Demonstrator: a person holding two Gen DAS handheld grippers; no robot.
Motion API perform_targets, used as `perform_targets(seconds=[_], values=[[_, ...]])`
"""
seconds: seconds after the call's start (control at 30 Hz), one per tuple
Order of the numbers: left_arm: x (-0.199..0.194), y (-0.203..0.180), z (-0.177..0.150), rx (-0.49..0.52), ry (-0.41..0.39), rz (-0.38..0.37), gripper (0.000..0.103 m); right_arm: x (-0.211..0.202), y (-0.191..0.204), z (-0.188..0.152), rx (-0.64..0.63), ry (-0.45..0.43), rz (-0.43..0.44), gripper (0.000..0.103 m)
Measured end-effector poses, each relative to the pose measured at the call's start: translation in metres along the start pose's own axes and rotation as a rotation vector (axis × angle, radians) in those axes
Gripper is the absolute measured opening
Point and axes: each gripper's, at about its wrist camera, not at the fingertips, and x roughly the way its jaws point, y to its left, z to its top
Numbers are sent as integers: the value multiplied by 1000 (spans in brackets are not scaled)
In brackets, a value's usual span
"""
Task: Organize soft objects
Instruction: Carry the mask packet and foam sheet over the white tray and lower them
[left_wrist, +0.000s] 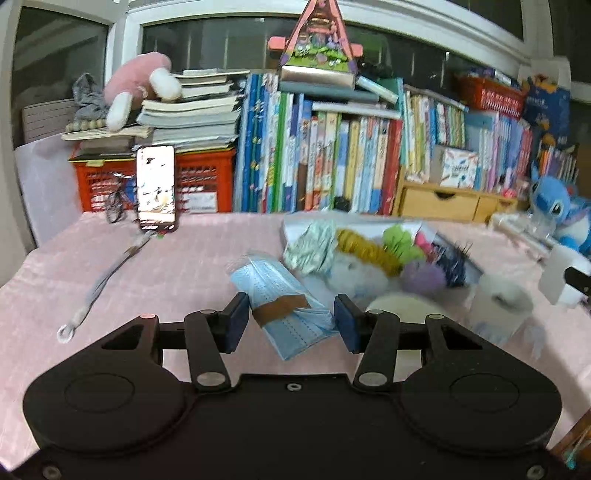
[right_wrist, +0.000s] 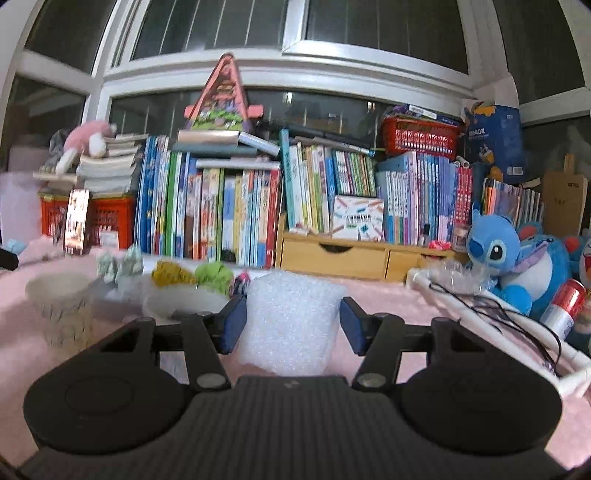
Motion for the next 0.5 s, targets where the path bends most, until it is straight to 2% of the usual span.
perform_targets(seconds=[0.2, 0.5], values=[[20, -10, 41, 12, 11, -72, 48, 30, -19, 33, 58, 3, 57, 59], [88, -44, 99, 19, 71, -155, 48, 106, -30, 72, 140, 107, 180, 59]])
